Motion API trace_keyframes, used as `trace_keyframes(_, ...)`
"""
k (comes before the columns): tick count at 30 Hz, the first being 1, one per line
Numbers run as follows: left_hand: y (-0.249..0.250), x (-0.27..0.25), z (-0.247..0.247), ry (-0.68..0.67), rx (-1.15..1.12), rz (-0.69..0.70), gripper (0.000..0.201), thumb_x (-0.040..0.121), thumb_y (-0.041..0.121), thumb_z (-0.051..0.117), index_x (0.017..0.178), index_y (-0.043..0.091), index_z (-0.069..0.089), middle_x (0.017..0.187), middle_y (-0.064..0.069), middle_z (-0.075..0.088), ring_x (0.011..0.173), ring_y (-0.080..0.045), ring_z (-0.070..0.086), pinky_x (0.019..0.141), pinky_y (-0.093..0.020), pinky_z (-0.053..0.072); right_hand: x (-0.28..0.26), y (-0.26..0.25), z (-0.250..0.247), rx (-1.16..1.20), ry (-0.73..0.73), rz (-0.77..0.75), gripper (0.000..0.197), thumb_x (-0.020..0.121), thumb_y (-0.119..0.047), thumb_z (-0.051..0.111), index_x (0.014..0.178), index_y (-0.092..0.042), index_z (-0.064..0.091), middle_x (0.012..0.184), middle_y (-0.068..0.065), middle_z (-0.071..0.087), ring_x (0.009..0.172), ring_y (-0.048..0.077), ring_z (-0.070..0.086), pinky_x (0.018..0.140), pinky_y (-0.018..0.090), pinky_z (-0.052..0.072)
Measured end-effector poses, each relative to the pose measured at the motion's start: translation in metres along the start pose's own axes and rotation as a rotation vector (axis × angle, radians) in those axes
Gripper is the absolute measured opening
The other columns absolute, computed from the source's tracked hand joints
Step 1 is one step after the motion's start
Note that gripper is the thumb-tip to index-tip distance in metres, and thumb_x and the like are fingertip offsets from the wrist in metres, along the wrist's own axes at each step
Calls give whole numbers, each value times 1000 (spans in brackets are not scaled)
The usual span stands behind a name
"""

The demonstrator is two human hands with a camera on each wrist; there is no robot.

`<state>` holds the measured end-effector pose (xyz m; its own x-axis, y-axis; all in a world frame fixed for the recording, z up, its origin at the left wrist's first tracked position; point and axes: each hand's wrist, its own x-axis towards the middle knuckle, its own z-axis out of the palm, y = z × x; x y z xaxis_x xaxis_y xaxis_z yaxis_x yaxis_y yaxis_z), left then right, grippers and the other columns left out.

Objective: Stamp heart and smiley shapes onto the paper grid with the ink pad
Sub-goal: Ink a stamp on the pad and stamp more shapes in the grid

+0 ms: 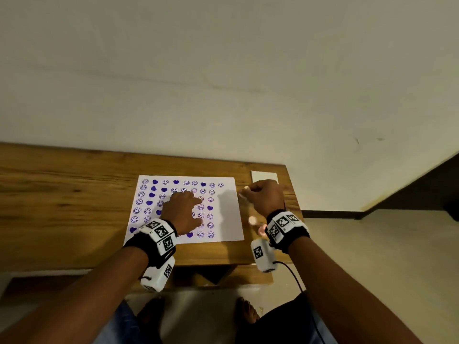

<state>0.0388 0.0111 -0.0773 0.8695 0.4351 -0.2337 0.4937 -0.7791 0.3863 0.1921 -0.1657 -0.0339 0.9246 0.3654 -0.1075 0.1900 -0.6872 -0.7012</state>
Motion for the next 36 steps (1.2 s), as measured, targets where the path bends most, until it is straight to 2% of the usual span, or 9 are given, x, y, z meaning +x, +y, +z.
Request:
trace_keyframes(2,-3,2,2,-31,20,-32,69,78,50,68,140,36,43,152,4,30,142,-22,21,113,-44,29,4,-16,18,-39,-26,-33,25,79,-36,82,69,-14,76,62,-4,69,63,10,65,61,22,50)
trace_keyframes(5,-4,4,6,-61,35,-61,71,76,53,67,141,38,40,155,1,24,143,-24,18,113,-47,25,12,-29,43,-103,-70,-49,28,78,-39,81,72,-12,77,69,2,73,74,19,70,72,31,57)
trace_keyframes(9,-4,6,5,-81,52,-57,69,75,53,70,137,38,45,150,1,30,139,-26,25,109,-47,33,23,-36,61,-159,-78,-10,30,82,-39,79,76,-9,77,75,9,75,79,25,70,71,31,56)
trace_keyframes(12,2,9,3,-85,57,-70,65,73,48,74,133,35,51,139,1,39,133,-27,31,104,-48,39,27,-35,66,-187,-58,10,31,83,-39,78,78,-9,78,78,9,75,80,25,69,69,28,51)
trace_keyframes(16,8,12,-1,-131,43,-96,65,71,46,77,130,33,53,134,1,39,133,-28,29,101,-51,41,30,-35,70,-206,-49,6,30,83,-40,78,78,-10,78,77,7,75,80,24,68,72,29,51)
trace_keyframes(20,13,15,-7,-149,34,-131,61,69,40,81,125,30,58,133,1,38,132,-29,28,98,-54,41,32,-36,76,-223,-54,-7,32,83,-37,78,67,-10,73,70,9,69,73,27,64,69,30,49)
trace_keyframes(25,17,20,-12,-175,26,-157,62,67,35,85,123,27,60,133,-1,38,133,-31,26,97,-55,42,35,-33,82,-235,-50,-13,30,83,-35,78,74,-7,77,74,11,72,78,28,68,73,33,53)
trace_keyframes(30,18,27,-12,-178,57,-159,69,60,36,88,122,24,60,131,-1,39,129,-32,31,92,-54,47,48,-31,83,-258,-77,43,28,77,-39,83,83,-12,79,85,7,77,85,23,70,74,30,55)
trace_keyframes(36,18,30,-9,-173,38,-161,67,59,34,89,119,22,62,130,-1,39,129,-33,29,92,-55,47,56,-31,86,-209,-124,112,30,69,-36,89,71,-9,76,74,7,75,78,24,73,77,37,61)
